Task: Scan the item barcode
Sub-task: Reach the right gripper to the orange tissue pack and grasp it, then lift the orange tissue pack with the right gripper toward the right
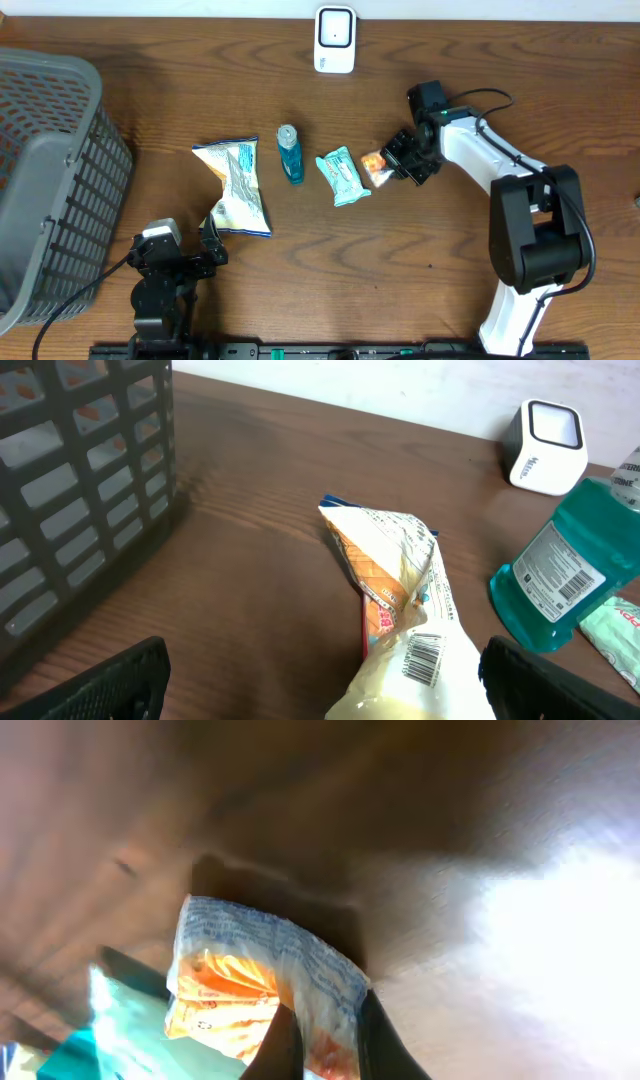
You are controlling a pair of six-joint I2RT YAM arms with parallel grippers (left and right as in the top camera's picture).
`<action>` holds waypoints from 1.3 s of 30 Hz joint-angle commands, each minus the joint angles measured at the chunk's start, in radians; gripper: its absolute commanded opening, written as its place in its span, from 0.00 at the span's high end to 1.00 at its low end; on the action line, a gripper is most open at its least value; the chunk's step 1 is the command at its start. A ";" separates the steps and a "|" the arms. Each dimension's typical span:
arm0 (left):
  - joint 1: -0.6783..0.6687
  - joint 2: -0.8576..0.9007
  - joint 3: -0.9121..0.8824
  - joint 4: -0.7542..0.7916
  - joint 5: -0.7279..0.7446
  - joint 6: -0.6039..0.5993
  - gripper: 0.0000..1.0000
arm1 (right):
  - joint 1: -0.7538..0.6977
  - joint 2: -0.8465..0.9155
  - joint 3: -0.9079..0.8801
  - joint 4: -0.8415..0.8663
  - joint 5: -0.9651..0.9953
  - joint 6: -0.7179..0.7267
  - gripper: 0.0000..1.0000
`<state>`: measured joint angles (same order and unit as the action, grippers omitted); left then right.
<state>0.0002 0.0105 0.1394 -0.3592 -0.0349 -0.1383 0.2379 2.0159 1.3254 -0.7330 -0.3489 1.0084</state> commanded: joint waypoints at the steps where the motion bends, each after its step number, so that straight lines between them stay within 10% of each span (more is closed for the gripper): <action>1: 0.005 -0.006 -0.003 0.001 0.002 -0.010 0.02 | -0.059 -0.014 0.019 -0.090 -0.170 -0.210 0.99; 8: 0.005 -0.006 -0.003 0.001 0.002 -0.010 0.02 | -0.214 -0.150 0.051 -0.586 -0.447 -0.812 0.94; 15: 0.005 -0.006 -0.003 0.001 0.002 -0.009 0.02 | -0.221 -0.166 0.047 -0.970 -0.449 -1.122 0.99; 39: 0.005 -0.006 -0.003 0.001 0.002 -0.010 0.02 | 0.013 -0.182 0.000 -0.970 -0.428 -1.031 0.99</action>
<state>-0.0002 0.0105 0.1394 -0.3595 -0.0345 -0.1383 0.2085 1.8565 1.3319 -1.7023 -0.7612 -0.0341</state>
